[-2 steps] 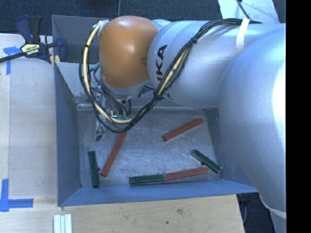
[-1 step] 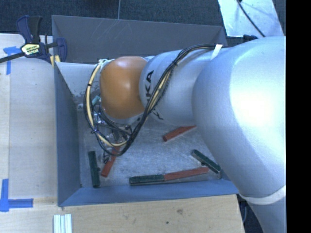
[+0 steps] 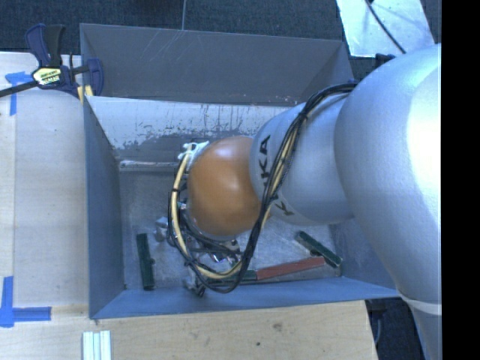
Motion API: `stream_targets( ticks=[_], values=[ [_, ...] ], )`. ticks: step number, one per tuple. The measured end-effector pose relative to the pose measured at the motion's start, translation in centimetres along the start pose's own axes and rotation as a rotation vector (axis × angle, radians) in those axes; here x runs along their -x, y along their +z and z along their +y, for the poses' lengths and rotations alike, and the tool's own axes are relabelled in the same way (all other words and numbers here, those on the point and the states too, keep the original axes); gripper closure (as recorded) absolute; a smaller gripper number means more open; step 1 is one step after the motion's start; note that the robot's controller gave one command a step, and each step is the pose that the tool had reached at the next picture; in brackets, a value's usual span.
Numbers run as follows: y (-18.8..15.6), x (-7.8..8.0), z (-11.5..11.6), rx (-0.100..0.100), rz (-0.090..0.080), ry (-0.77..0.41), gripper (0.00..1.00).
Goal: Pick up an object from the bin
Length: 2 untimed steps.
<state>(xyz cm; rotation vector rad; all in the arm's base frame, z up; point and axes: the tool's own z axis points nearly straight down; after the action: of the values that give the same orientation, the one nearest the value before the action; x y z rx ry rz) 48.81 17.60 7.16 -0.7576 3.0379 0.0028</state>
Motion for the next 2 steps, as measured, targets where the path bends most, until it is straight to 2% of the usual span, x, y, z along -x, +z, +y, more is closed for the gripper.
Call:
stream_targets(
  ticks=[1,2],
  values=[
    [-5.6,3.2,3.4,0.002,0.002,-0.334,0.00],
    [0.3,5.9,2.9,0.005,0.008,-0.709,0.00]
  ],
)
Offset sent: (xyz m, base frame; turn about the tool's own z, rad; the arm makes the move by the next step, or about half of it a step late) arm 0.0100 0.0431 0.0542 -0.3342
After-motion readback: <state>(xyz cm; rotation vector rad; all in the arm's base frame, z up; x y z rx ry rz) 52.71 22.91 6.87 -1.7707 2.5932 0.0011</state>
